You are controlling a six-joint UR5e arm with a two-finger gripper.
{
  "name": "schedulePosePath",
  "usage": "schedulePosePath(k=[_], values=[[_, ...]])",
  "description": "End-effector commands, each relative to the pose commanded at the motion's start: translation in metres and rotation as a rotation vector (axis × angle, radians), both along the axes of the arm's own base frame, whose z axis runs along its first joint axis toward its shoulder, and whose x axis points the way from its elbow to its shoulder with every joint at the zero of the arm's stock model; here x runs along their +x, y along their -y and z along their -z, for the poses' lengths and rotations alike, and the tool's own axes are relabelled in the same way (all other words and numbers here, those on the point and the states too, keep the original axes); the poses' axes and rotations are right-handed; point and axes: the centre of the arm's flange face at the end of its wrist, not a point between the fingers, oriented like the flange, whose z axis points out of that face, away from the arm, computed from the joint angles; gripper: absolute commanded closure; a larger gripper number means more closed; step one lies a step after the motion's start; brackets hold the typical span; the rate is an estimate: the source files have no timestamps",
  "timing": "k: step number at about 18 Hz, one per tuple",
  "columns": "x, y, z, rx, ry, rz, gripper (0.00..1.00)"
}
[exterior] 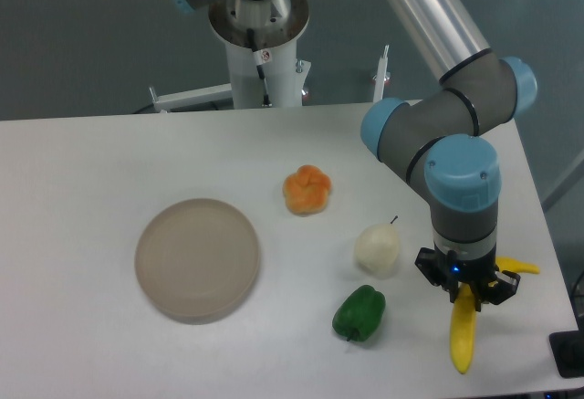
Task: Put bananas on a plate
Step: 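Lift the yellow banana held in the gripper off the table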
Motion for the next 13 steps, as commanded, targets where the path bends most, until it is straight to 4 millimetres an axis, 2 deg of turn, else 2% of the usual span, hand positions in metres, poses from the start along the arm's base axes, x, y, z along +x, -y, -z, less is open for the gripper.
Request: schedulePosePath(k=[4,7,11,13], values=[[0.001,0.001,-0.003,0.001,-0.001,0.000,0.73],[0.007,0.004,-0.015,0.011,-0.007,0.001,0.73],[0.029,0.013,-0.035,0.015,-0.008,0.007,0.73],[0.041,0.022,-0.037,0.009,0.002,0.005,0.72]])
